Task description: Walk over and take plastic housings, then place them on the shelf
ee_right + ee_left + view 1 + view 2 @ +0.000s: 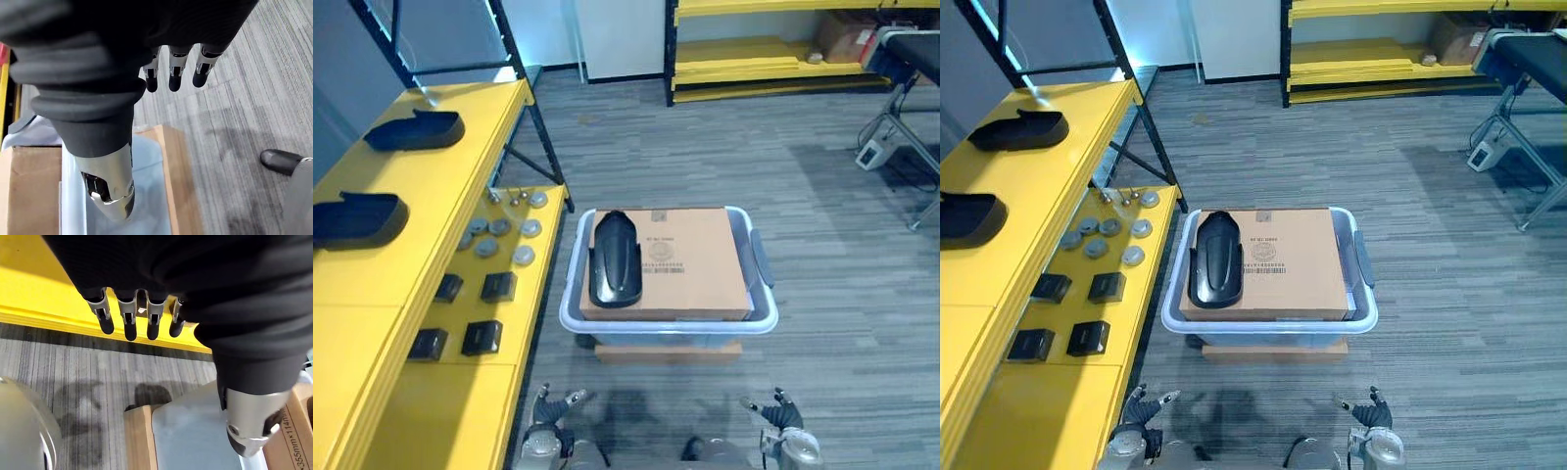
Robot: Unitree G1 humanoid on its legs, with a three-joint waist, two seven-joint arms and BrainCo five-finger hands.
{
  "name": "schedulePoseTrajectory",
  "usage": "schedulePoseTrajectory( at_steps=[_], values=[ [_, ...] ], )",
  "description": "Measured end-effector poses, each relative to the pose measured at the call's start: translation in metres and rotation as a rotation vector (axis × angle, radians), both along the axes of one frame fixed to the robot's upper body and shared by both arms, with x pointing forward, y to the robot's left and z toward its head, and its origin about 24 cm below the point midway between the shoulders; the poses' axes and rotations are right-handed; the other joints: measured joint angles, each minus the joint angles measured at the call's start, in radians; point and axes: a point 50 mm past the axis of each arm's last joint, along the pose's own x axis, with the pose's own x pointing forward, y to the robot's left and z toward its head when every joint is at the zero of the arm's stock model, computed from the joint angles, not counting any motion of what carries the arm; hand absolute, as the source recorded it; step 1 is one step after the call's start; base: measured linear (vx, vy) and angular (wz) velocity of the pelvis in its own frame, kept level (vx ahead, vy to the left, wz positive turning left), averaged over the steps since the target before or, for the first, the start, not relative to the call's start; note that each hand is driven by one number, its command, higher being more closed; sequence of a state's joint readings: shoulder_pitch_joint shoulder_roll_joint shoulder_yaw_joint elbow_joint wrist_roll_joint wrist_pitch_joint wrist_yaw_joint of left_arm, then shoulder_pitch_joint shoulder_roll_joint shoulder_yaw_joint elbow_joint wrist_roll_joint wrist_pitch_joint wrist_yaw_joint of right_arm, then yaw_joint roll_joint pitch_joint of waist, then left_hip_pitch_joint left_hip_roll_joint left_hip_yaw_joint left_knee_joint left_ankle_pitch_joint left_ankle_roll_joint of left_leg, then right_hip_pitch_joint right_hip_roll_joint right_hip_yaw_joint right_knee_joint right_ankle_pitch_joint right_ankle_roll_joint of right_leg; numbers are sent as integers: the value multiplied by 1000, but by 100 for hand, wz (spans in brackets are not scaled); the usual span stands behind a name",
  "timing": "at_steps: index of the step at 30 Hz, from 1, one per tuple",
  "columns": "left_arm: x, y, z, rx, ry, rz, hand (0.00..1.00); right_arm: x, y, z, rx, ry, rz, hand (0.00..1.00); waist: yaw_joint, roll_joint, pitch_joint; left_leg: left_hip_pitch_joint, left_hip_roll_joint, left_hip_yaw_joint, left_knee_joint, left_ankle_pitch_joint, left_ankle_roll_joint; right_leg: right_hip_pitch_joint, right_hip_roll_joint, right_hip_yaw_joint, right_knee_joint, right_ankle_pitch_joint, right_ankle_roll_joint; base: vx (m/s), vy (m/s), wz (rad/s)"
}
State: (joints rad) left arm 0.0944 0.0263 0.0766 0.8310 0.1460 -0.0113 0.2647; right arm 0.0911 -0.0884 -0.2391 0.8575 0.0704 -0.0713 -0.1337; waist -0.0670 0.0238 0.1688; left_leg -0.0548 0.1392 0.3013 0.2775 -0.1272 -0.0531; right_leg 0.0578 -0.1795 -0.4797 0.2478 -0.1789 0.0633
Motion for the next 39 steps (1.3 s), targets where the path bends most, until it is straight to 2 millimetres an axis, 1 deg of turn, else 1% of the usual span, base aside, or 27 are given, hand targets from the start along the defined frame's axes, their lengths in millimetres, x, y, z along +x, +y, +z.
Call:
schedulePoseTrajectory(
  at_steps=[1, 2, 4, 5, 6, 8, 9, 11, 13, 14, 16, 17, 19, 20, 21, 22, 23, 25, 26, 28, 29, 30, 33, 34, 36, 37, 39],
  values=[
    [1, 1, 0, 3, -1, -5, 0, -2, 2, -1, 6, 4, -4, 0, -1, -13, -4, 1, -15, 0, -11, 0, 1, 9, -9, 0, -13, 7, 12, 151, 132, 1],
    [1, 1, 0, 4, 0, -9, 0, -2, 2, -1, 6, 4, -4, 0, -1, -17, -6, 1, -21, 1, -15, 1, 2, 9, -13, 0, -19, 10, 16, 151, 98, 4],
    [-2, 3, 0, 9, 6, -8, 0, -9, -3, -2, 6, 12, -45, 0, 0, -18, -7, 23, -44, 1, -28, 0, 7, 39, -18, 3, -54, 24, 33, 129, 69, 2],
    [-2, 4, 0, 13, 7, -8, 0, -9, -4, -2, 8, 11, -54, 0, 0, -18, -7, 33, -48, 1, -34, -2, 10, 50, -19, 4, -63, 26, 36, 110, 52, -1],
    [-6, 9, -1, 23, 18, -3, 0, -10, -4, -2, 14, 9, -69, 0, -1, -18, -7, 53, -53, 1, -45, -2, 11, 64, -18, 6, -78, 28, 39, 58, 28, -4],
    [-8, 13, -1, 26, 20, 9, 0, -9, -6, -2, 23, -2, -102, 0, 1, -15, -11, 70, -55, 4, -77, 0, 14, 66, -12, 14, -87, 32, 37, 52, -1, -6],
    [-8, 14, -1, 27, 21, 12, 0, -9, -7, -1, 31, -10, -125, 0, 1, -13, -12, 74, -55, 4, -101, 6, 22, 65, -7, 14, -99, 39, 33, 61, -18, -6],
    [-12, 13, -2, 24, 29, 14, 0, -10, -12, 0, 32, -17, -168, 0, 1, -13, -12, 88, -55, 8, -144, 25, 20, 70, 4, 21, -120, 57, 25, 44, -9, -7],
    [-18, 14, -4, 24, 44, 22, 0, -13, -22, 2, 17, -29, -237, 0, 0, -17, -14, 110, -55, 12, -181, 41, 18, 82, 10, 28, -143, 74, 21, 36, 20, -10],
    [-20, 16, -4, 25, 48, 33, 0, -14, -31, 7, -4, -52, -278, 0, 0, -18, -14, 123, -57, 19, -203, 49, 16, 83, 14, 39, -150, 81, 20, 26, 18, -16],
    [-22, 20, -4, 28, 50, 55, 0, -8, -48, 20, -54, -116, -324, 0, -1, -18, -14, 132, -58, 25, -226, 56, 17, 83, 20, 47, -164, 94, 14, 7, 18, -14],
    [-24, 23, -4, 32, 51, 75, 0, -3, -60, 33, -99, -178, -344, 0, -3, -19, -15, 136, -61, 28, -241, 63, 19, 81, 21, 51, -170, 100, 18, -11, 29, -9],
    [-30, 27, -4, 36, 59, 97, 0, 12, -81, 65, -208, -307, -337, 0, -7, -27, -21, 140, -74, 30, -260, 72, 25, 79, 20, 61, -183, 105, 26, -16, 21, -8],
    [-32, 28, -5, 36, 62, 103, 0, 17, -85, 76, -239, -347, -326, 0, -7, -28, -23, 141, -77, 30, -268, 75, 25, 77, 19, 64, -185, 108, 28, -22, 41, -5],
    [-35, 29, -5, 38, 69, 108, 0, 29, -92, 98, -305, -430, -290, 0, -7, -29, -23, 145, -84, 29, -280, 80, 28, 76, 19, 69, -189, 114, 27, -33, 65, -3],
    [-39, 30, -6, 38, 76, 114, 0, 39, -93, 118, -369, -499, -240, 0, -5, -34, -26, 145, -88, 29, -287, 86, 32, 77, 20, 71, -202, 125, 27, -40, 68, -2],
    [-41, 30, -6, 39, 80, 118, 0, 44, -92, 126, -393, -530, -215, 0, -4, -38, -29, 145, -89, 28, -293, 90, 33, 77, 19, 71, -207, 127, 28, -44, 28, 2],
    [-48, 33, -6, 45, 86, 122, 0, 67, -75, 152, -446, -647, -101, 0, -2, -56, -38, 145, -103, 17, -320, 110, 37, 74, 18, 70, -219, 131, 31, -54, 15, 10],
    [-48, 34, -6, 48, 85, 119, 0, 72, -69, 156, -457, -668, -69, 0, -1, -58, -40, 145, -105, 11, -328, 115, 39, 74, 18, 70, -221, 131, 31, -68, 20, 21],
    [-47, 34, -6, 49, 78, 118, 0, 93, -40, 170, -472, -747, 74, 0, 10, -64, -45, 143, -117, -8, -364, 141, 43, 64, 17, 70, -237, 130, 32, -93, 3, 20],
    [-46, 34, -5, 49, 75, 116, 0, 99, -34, 173, -473, -765, 110, 0, 17, -63, -47, 138, -120, -14, -373, 148, 44, 58, 17, 70, -238, 129, 33, -105, -5, 19],
    [-45, 34, -5, 48, 66, 115, 0, 109, -22, 178, -474, -790, 167, 0, 28, -61, -46, 119, -124, -31, -373, 154, 46, 46, 15, 63, -239, 128, 36, -99, -9, 27],
    [-46, 34, -5, 50, 64, 114, 0, 132, 0, 186, -491, -827, 269, 0, 39, -54, -47, 82, -135, -94, -373, 172, 55, 41, 9, 7, -238, 124, 43, -62, -10, 55],
    [-46, 34, -5, 50, 64, 114, 0, 137, 3, 187, -495, -825, 283, 0, 46, -53, -46, 78, -138, -107, -373, 172, 55, 42, 7, -2, -238, 123, 44, -14, 9, 52],
    [-46, 34, -5, 48, 63, 114, 0, 155, 11, 184, -512, -791, 328, 0, 76, -49, -44, 54, -148, -143, -373, 182, 63, 41, 5, -34, -245, 124, 46, 11, 17, 47],
    [-45, 34, -5, 49, 62, 114, 0, 158, 13, 183, -513, -778, 337, 0, 84, -49, -43, 48, -150, -153, -373, 185, 64, 41, 4, -42, -248, 124, 46, 38, 13, 58],
    [-45, 34, -5, 49, 62, 114, 0, 177, 21, 179, -503, -726, 363, 0, 95, -47, -29, 26, -159, -188, -372, 194, 69, 42, 3, -56, -254, 125, 46, 52, 11, 50]
  ],
)
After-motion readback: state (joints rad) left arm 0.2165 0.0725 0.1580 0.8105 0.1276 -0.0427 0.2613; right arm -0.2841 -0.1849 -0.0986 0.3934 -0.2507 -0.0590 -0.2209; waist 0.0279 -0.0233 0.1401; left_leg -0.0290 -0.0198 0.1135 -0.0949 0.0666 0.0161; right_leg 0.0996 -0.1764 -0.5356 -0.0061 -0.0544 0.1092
